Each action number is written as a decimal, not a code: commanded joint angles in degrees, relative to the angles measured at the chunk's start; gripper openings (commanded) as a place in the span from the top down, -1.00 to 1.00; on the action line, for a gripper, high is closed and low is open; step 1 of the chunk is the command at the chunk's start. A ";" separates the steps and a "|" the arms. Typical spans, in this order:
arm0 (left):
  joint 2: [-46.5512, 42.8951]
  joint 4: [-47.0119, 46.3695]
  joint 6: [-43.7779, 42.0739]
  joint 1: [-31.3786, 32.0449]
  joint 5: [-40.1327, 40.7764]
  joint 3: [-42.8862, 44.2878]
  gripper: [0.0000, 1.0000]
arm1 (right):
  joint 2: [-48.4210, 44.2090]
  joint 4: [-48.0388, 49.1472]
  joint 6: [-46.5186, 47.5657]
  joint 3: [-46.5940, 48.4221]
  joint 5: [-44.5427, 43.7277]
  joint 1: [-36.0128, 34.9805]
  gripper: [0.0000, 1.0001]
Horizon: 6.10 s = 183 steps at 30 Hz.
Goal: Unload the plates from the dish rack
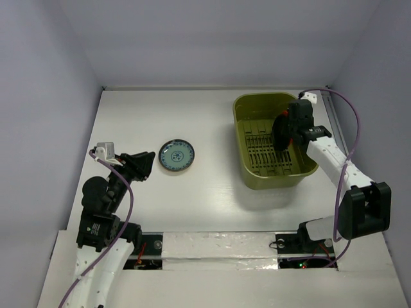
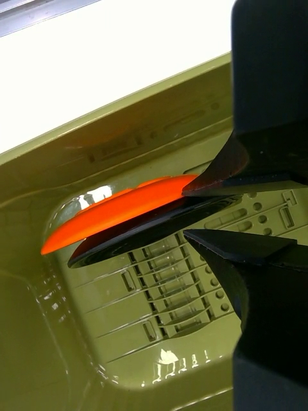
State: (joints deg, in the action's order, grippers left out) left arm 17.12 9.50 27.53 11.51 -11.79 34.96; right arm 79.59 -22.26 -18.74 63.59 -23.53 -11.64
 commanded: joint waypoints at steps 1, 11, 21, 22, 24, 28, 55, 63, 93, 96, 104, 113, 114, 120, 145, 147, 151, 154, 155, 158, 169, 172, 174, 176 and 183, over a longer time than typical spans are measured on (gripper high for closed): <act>0.54 -2.29 -0.19 -0.35 -0.16 -0.42 0.40 | 0.30 2.14 0.81 1.53 0.59 0.39 0.35; 0.45 -2.47 -0.19 -0.35 -0.34 -0.51 0.40 | 1.35 2.22 0.81 1.27 3.22 0.39 0.48; 0.72 -2.64 -0.19 -0.35 -0.42 -0.59 0.40 | 0.39 1.96 1.78 1.18 4.46 -0.75 0.59; 0.72 -2.64 -0.19 -0.35 -0.34 -0.59 0.40 | 0.39 1.96 1.87 1.18 4.28 -0.75 0.58; 0.80 -2.55 -0.19 -0.35 -0.42 -0.51 0.40 | 0.74 1.70 2.13 1.27 3.58 -1.80 0.53; 0.80 -2.64 -0.19 -0.35 -0.42 -0.51 0.40 | 1.53 0.82 2.48 1.80 0.60 -2.95 0.53; 0.45 -2.47 -0.11 -0.35 -0.25 -0.51 0.39 | 8.20 -1.91 3.10 8.74 -10.05 -4.71 0.24; 0.63 -2.47 -0.11 -0.35 -0.25 -0.51 0.39 | 7.60 -1.56 3.36 10.59 -11.27 -4.71 0.84; 0.80 -2.20 -0.11 -0.87 0.28 -0.42 0.39 | 16.54 9.95 -11.74 23.85 15.00 -37.05 1.00; 0.72 -2.20 -0.19 -0.87 0.19 -0.42 0.39 | 22.61 12.49 -15.17 24.91 16.85 -37.05 0.99; 0.37 -2.47 -0.11 -0.87 -0.34 -0.59 0.39 | 32.46 12.59 -18.43 27.20 14.65 -37.05 0.94; -0.16 -2.47 -0.19 -0.87 -0.42 -0.51 0.39 | 35.54 9.87 -19.31 28.43 13.42 -37.05 0.13; -0.16 -2.55 -0.19 -0.87 -0.42 -0.51 0.39 | 35.37 9.26 -18.97 28.17 12.81 -37.05 0.04; -0.60 -2.55 -0.11 -0.87 -0.51 -0.59 0.39 | 29.23 6.27 -15.63 26.06 7.63 -37.05 -0.30; -4.12 -2.55 -0.11 2.03 -0.25 -0.59 0.34 | -6.39 -1.39 -6.40 1.18 -16.46 -4.01 0.40; -4.29 -2.46 -0.02 2.55 -0.16 -0.60 0.33 | -4.46 0.02 -6.39 1.62 -15.76 -2.87 0.34; -4.64 -2.29 -0.11 3.08 0.01 -0.59 0.33 | -1.29 1.52 -6.31 2.59 -15.23 -0.50 0.20; -4.82 -2.38 -0.11 3.61 0.01 -0.51 0.32 | 0.47 3.18 -6.04 2.59 -13.13 0.99 0.19; -4.82 -2.29 -0.11 3.61 0.10 -0.51 0.32 | 0.91 3.54 -6.04 2.59 -12.69 1.79 0.19; -4.91 -2.38 -0.11 4.14 0.19 -0.51 0.32 | 2.58 5.64 -5.43 2.59 -10.76 2.32 0.19; -4.82 -2.20 -0.11 4.66 0.28 -0.51 0.31 | 8.38 6.79 -4.99 4.52 -10.48 3.38 0.20; -4.73 -2.20 -0.11 5.19 0.28 -0.42 0.31 | 8.74 7.05 -4.99 4.26 -11.10 3.38 0.23; -4.73 -2.20 -0.11 5.19 0.28 -0.42 0.31 | 8.91 7.23 -4.81 4.08 -11.54 3.38 0.26; -4.73 -2.20 -0.11 5.19 0.37 -0.51 0.31 | 9.44 7.41 -4.73 3.91 -11.89 3.38 0.32; -4.73 -2.11 -0.02 5.19 0.45 -0.42 0.30 | 10.67 7.41 -4.11 3.82 -13.21 3.38 0.52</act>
State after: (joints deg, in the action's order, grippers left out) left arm 12.84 9.32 27.53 16.40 -11.57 34.61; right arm 89.76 -17.58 -23.59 65.65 -34.57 -8.60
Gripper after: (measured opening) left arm 0.346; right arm 0.254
